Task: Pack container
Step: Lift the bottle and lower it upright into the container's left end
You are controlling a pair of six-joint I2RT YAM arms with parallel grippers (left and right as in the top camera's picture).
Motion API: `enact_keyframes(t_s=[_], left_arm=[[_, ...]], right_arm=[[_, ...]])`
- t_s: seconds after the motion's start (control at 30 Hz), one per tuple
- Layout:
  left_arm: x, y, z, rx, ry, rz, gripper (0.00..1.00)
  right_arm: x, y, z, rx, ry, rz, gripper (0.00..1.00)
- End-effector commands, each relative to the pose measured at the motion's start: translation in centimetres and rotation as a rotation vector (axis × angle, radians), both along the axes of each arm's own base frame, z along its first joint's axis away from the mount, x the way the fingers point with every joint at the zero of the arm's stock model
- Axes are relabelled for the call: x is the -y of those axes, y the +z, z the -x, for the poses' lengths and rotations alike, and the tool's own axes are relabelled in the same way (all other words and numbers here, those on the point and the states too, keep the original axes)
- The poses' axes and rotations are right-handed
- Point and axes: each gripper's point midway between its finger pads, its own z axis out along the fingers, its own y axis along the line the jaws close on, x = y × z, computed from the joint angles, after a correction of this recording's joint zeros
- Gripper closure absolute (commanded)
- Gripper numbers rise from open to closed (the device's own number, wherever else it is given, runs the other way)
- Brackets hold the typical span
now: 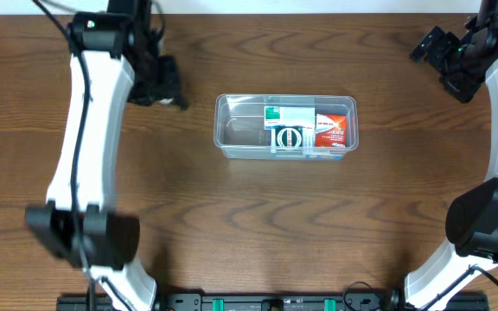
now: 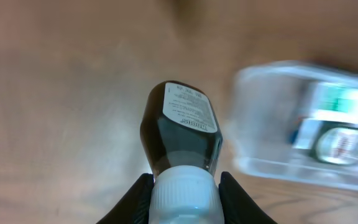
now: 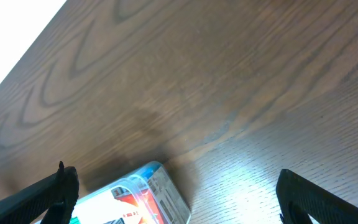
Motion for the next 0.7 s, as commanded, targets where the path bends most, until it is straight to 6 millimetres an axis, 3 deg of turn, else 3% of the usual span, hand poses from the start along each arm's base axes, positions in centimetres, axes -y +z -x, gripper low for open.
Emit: enact_keyframes(t_s=[0.0,0.13,0.33,0.67], left_arm=[[4.1,2.5,0.6,0.087,-0.125,0.023,0.76],[8.1,1.6,0.5,0.097,-0.22,0.025,0.76],[11.7,-1.8,-0.5,0.059,-0.291,0.012,0.76],[12.1,-9.1,-1.9,-0.087,-0.294,-0.064,0.75]], right_arm=[[0.5,0.2,0.1,0.002,-0.019,-0.001,0.01],[0.5,0.2,0.1,0.002,-0.019,-0.001,0.01],[0.5,0.2,0.1,0.002,-0.019,-0.001,0.01],[0.5,0.2,0.1,0.002,-0.019,-0.001,0.01]])
